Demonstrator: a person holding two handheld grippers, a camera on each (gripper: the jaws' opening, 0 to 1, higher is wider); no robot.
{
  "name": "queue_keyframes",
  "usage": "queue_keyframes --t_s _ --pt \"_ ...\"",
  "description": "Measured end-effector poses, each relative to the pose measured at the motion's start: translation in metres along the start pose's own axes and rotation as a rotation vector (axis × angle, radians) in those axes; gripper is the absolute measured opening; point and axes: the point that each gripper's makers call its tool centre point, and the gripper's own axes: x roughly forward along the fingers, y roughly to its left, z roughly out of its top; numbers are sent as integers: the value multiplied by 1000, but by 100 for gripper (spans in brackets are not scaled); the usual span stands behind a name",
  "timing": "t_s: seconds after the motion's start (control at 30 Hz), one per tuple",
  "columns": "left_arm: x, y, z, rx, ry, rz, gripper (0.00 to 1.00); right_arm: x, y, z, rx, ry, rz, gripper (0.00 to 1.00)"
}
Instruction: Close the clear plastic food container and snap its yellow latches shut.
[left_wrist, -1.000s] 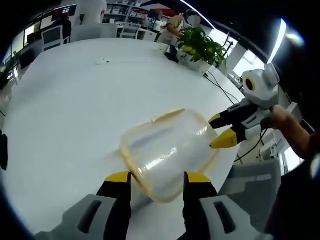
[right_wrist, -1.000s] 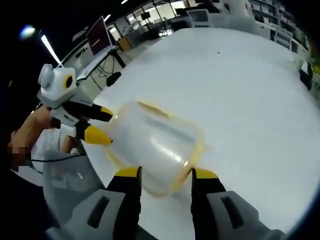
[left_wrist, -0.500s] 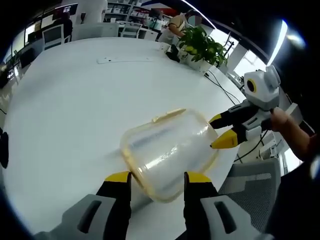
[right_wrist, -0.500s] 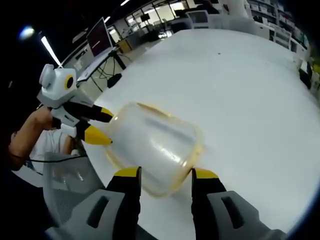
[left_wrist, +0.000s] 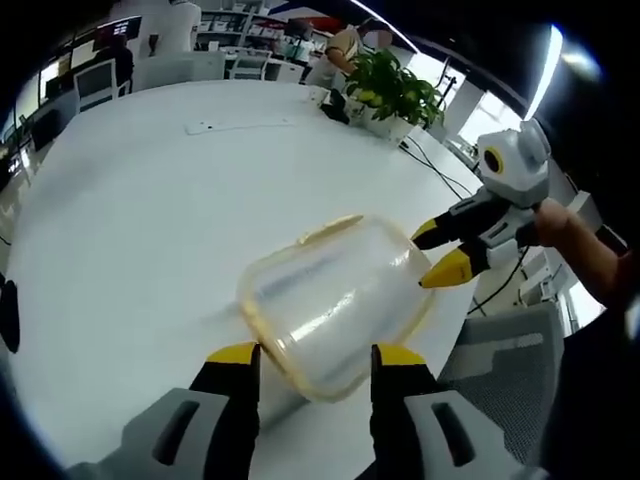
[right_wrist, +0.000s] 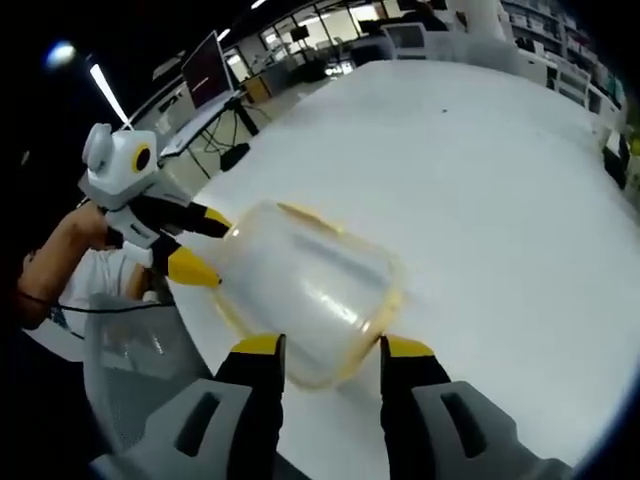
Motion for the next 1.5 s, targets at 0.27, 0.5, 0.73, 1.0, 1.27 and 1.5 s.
queue_keyframes --t_s 0.27,0.5,0.73,1.0,1.27,1.5 --pt "-13 3 19 43 -43 15 37 -10 0 15 -86 -38 -12 33" --pt "-16 -3 36 106 -80 6 34 -13 7 32 -185 -77 0 25" --pt "-11 -13 43 153 -85 -21 30 -6 13 40 -257 -74 21 20" --pt "-2 -25 42 210 -67 -49 27 3 21 47 -315 -80 54 17" --pt "10 -35 42 256 -50 -76 26 12 29 60 -349 -108 91 18" --pt "16 -41 41 283 -35 -101 26 21 38 65 -389 -115 134 16"
